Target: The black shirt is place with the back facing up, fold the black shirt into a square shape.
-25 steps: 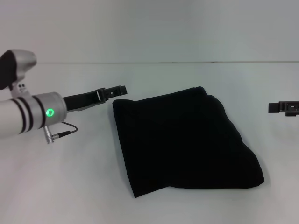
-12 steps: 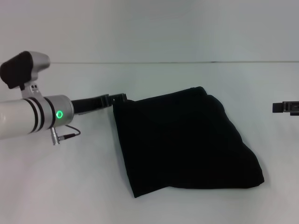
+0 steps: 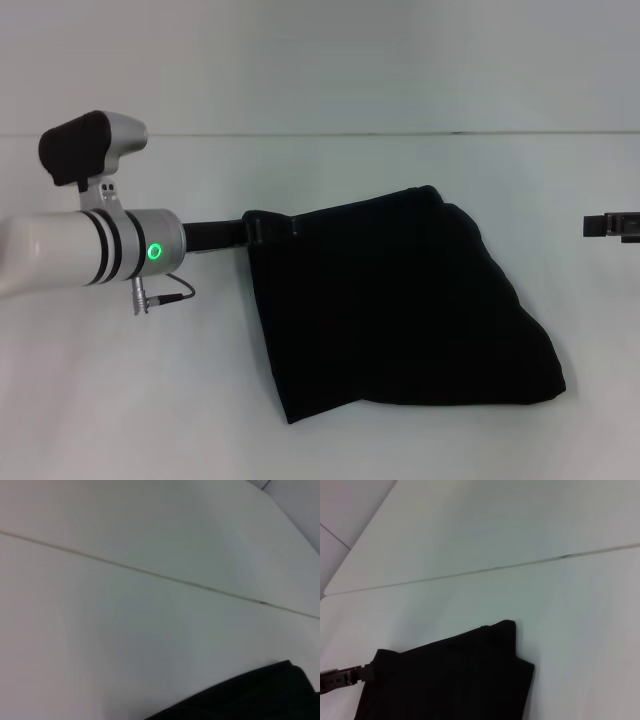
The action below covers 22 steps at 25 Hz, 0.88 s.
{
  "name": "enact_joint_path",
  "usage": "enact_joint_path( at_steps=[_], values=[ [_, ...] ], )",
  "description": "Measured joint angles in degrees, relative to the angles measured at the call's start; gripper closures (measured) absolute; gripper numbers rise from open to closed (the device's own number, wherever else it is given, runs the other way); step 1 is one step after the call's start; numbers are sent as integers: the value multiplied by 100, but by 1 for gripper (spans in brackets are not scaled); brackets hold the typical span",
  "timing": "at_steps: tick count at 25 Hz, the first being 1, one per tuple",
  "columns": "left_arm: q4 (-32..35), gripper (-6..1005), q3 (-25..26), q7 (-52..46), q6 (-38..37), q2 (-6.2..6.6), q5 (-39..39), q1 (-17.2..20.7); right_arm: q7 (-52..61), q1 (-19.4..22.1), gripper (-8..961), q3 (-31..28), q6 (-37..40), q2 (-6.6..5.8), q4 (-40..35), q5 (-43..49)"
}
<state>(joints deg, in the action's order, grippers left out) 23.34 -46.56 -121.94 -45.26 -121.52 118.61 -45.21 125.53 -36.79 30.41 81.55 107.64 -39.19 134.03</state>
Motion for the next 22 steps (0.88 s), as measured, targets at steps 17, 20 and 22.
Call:
enact_joint_path(
  at_steps=[17,20,22],
  values=[
    [65,503,3,272,-74,42,7,-29,-3,-3,57,0,-38,12,0,-1],
    [65,569,1,269,-82,48,7,-31,-3,-3,60,0,-38,20,0,-2],
    [65,613,-1,269,-89,52,7,-35,-3,-3,62,0,-39,27,0,-1]
  ],
)
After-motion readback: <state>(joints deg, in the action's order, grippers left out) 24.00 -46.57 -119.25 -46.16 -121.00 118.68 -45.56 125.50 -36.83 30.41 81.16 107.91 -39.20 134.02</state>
